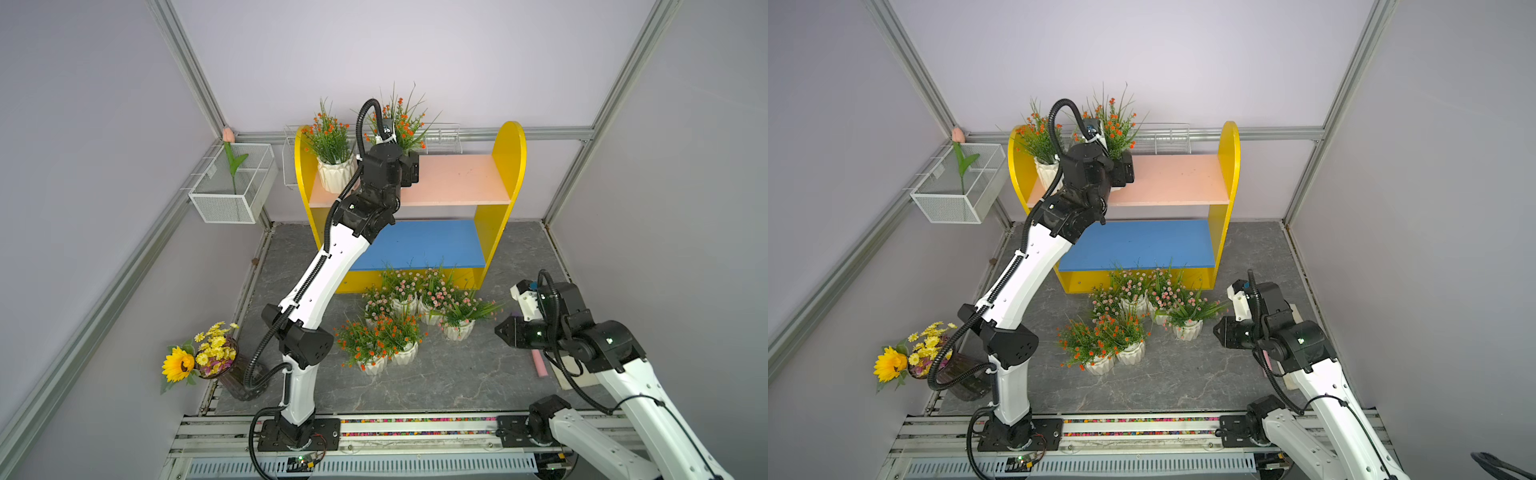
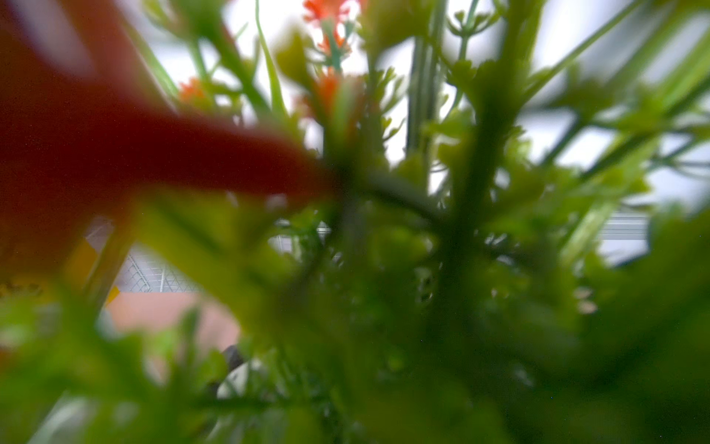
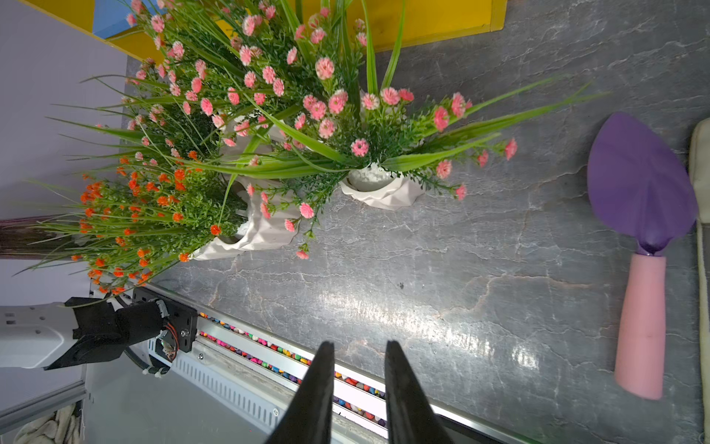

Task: Place the baby's breath potted plants on the rack by color
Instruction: Place the baby's breath potted plant on the rack.

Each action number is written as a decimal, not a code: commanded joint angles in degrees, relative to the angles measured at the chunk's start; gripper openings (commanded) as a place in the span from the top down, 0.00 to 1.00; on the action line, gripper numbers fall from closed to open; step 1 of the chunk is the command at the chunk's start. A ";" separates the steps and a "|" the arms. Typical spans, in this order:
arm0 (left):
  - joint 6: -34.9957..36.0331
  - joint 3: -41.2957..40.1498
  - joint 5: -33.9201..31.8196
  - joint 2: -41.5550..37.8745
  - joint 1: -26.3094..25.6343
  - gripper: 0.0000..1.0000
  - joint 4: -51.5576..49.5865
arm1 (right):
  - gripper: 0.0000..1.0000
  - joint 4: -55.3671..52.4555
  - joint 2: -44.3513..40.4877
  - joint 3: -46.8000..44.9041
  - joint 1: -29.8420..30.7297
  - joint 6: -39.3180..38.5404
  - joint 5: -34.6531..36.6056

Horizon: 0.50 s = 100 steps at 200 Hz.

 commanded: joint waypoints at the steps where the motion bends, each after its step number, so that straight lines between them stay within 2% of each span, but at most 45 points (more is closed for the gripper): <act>1: -1.87 3.10 -1.86 -0.11 0.44 0.63 2.89 | 0.73 -0.58 -0.55 -0.91 -0.26 1.12 0.40; 100: -3.83 2.54 -5.14 0.50 1.64 0.60 1.99 | 0.73 -0.26 -0.45 -0.85 -0.24 1.06 0.26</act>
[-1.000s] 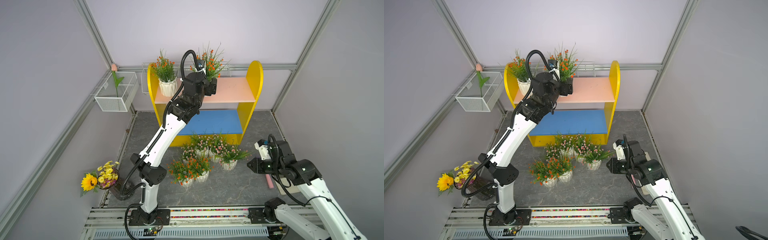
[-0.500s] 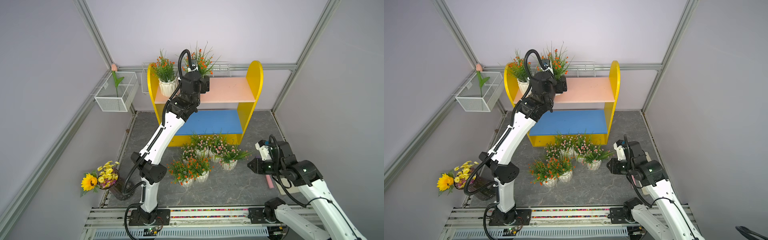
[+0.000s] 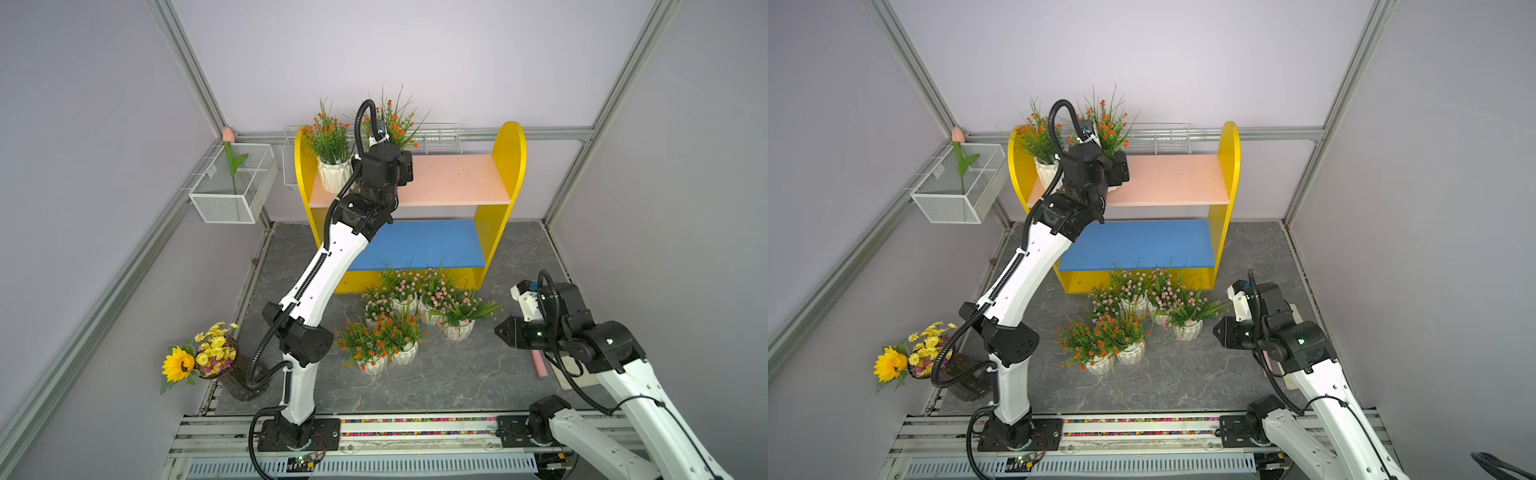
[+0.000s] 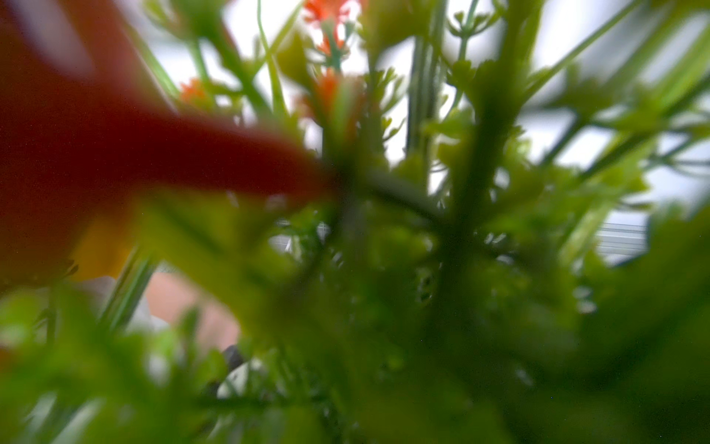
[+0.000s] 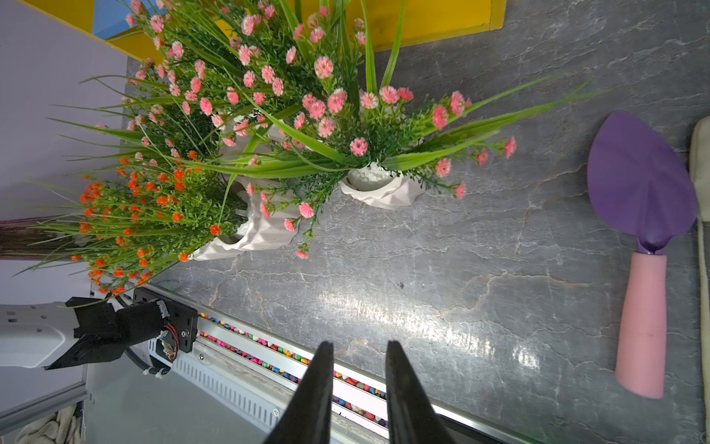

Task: Place the baby's breath potted plants on the rack by color
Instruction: Place the baby's breath potted plant on the rack.

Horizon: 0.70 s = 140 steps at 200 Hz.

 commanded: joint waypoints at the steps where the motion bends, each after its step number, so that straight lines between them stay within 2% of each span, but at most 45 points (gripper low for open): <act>1: -1.24 2.45 -1.90 -0.30 0.38 0.60 2.86 | 0.73 -0.32 -0.24 -0.73 -0.25 0.87 0.26; 26: -1.41 1.59 -2.01 -0.61 0.38 0.56 3.41 | 0.72 -0.16 -0.20 -0.60 -0.21 0.87 0.26; 58: -1.56 1.19 -2.12 -0.20 0.33 0.47 3.35 | 0.69 -0.36 -0.19 -0.43 -0.31 0.69 0.44; 81: -2.20 1.21 -2.35 0.15 0.38 0.45 3.30 | 0.68 -0.42 -0.04 -0.37 -0.25 0.60 0.53; 140: -3.70 1.23 -3.03 0.72 0.37 0.28 2.92 | 0.64 -0.94 -0.60 -0.45 -0.25 0.38 1.23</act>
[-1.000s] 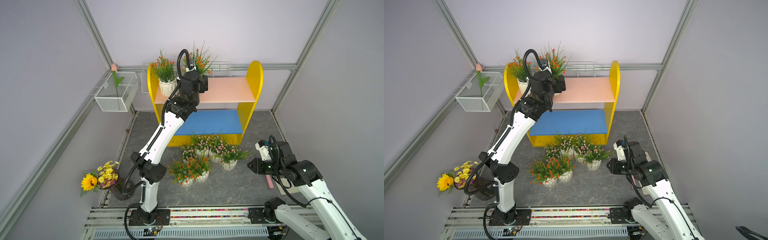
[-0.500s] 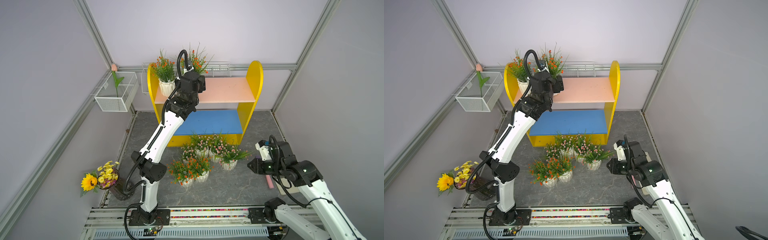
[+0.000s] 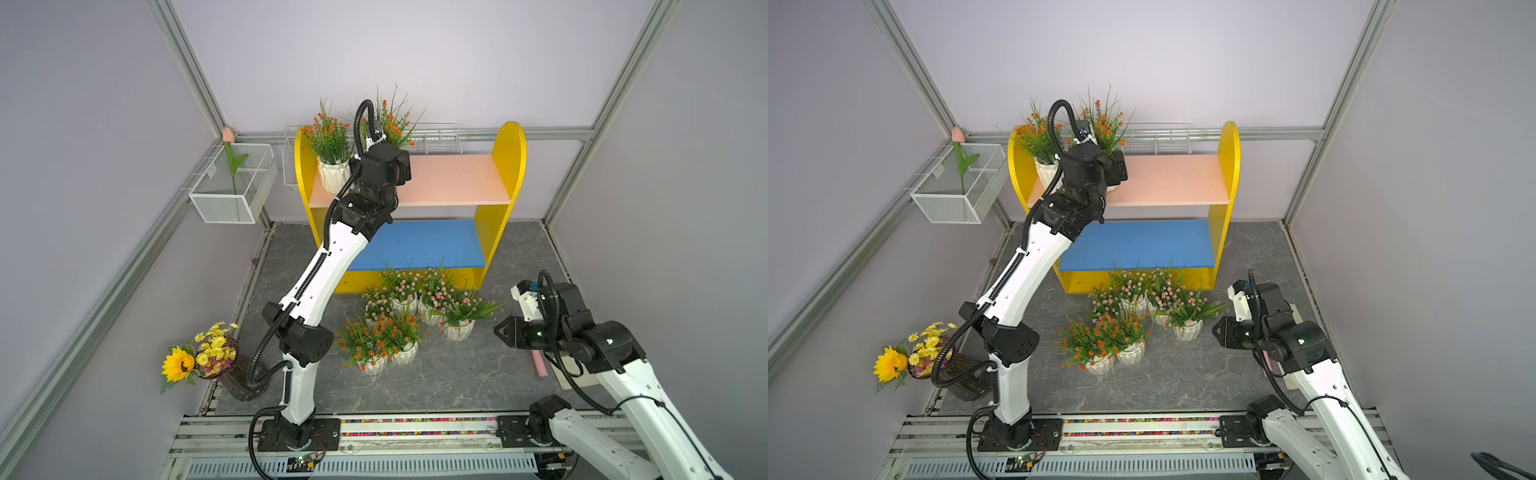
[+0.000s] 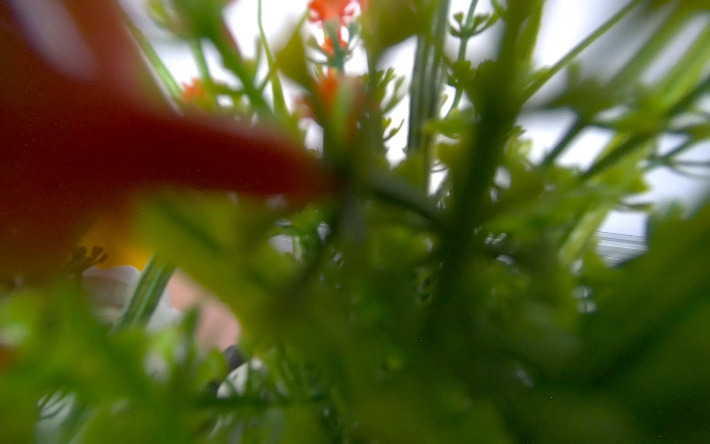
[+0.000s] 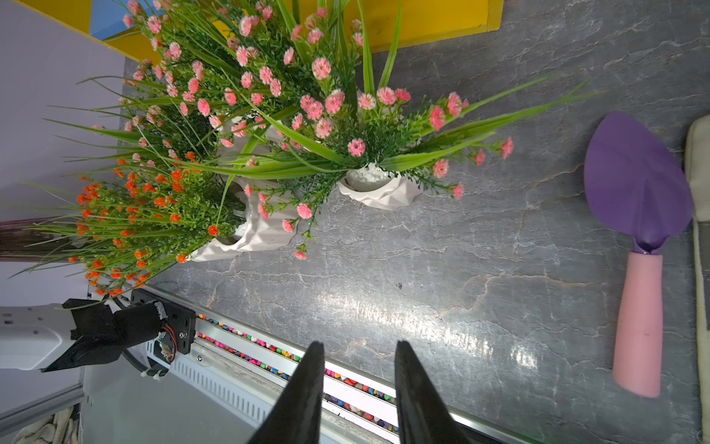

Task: Place the baby's breath potted plants on the rack by color
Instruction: Place the baby's breath potted plant on the rack, then pick up the baby's breath potted plant from the center of the board.

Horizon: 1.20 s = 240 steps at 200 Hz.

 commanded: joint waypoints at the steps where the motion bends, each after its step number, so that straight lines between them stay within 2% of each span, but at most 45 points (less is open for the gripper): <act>1: -1.86 1.24 -1.36 0.53 0.22 0.27 2.96 | 0.64 -0.90 -0.63 -0.45 -0.30 0.36 0.79; 22: -2.11 1.23 -1.37 0.77 0.27 0.22 2.82 | 0.63 -0.83 -0.68 -0.63 -0.30 0.31 0.96; 59: -2.65 1.17 -1.46 1.01 0.27 0.00 2.72 | 0.60 -0.79 -0.77 -0.80 -0.25 0.25 0.96; 146: -4.04 0.82 -1.55 0.07 0.19 0.00 0.37 | 0.58 0.39 -1.06 -1.67 -0.31 0.16 0.60; 240: -2.73 -10.61 -1.55 -7.47 -0.68 0.00 4.34 | 0.55 1.23 -0.89 -2.19 -0.30 0.16 0.61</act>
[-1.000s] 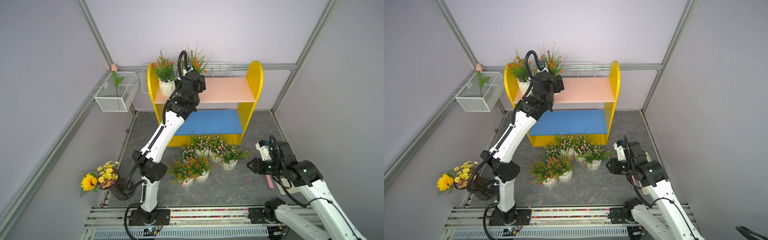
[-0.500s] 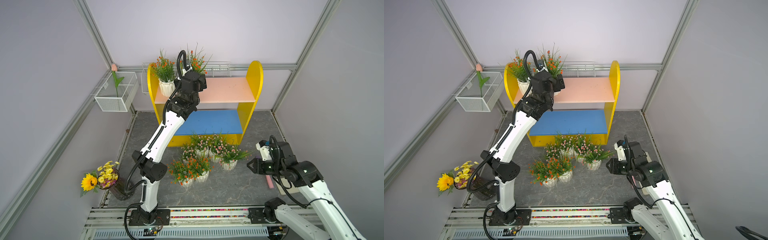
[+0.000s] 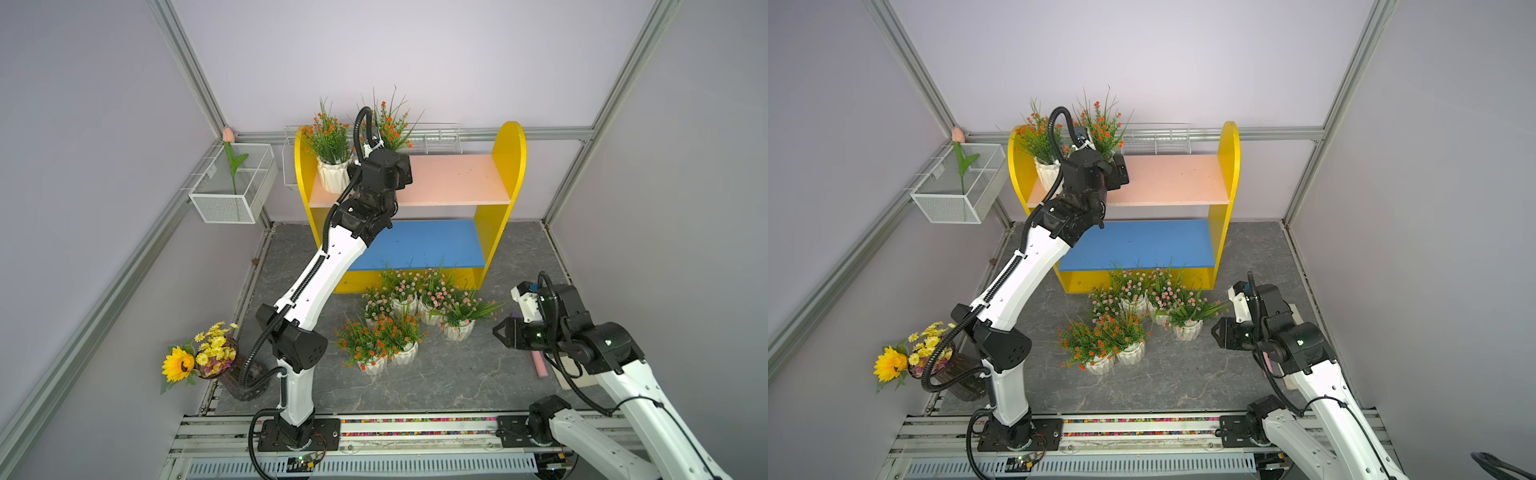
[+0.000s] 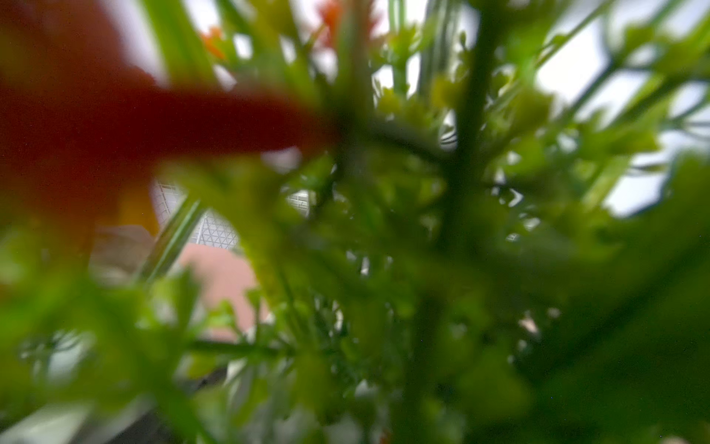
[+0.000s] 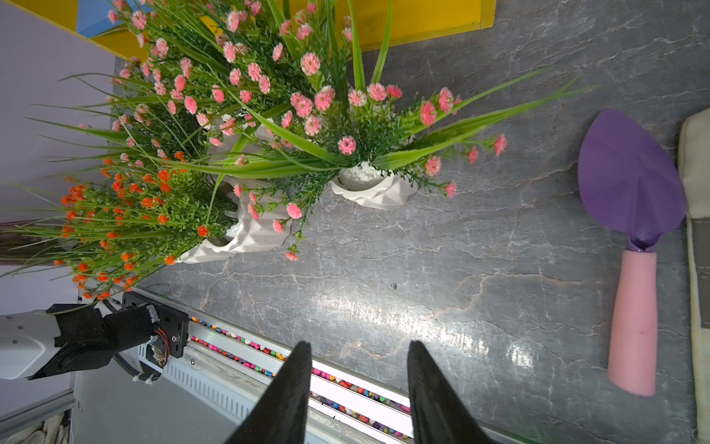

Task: Place the baby's breath potted plants on the rack by color
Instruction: Pick up the baby's breath potted plant from the center of the board.

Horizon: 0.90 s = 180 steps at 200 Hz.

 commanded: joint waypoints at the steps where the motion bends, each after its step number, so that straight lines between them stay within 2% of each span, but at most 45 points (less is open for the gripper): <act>1: 0.11 -1.57 -1.18 -2.86 -0.40 0.00 0.68 | 0.55 0.76 -0.47 -0.98 -0.28 0.18 -0.02; 51: 0.99 -5.90 -2.89 -5.80 -1.27 0.00 1.69 | 0.53 1.05 -0.40 -0.98 -0.26 0.38 -0.11; 119: 1.26 -10.63 -1.88 -9.30 -2.85 0.00 2.66 | 0.52 0.97 -0.24 -0.62 -0.26 0.45 -0.02; 180: 2.75 -18.81 -0.92 -15.25 -7.11 0.00 4.65 | 0.52 1.49 -0.09 -0.80 -0.26 0.53 0.24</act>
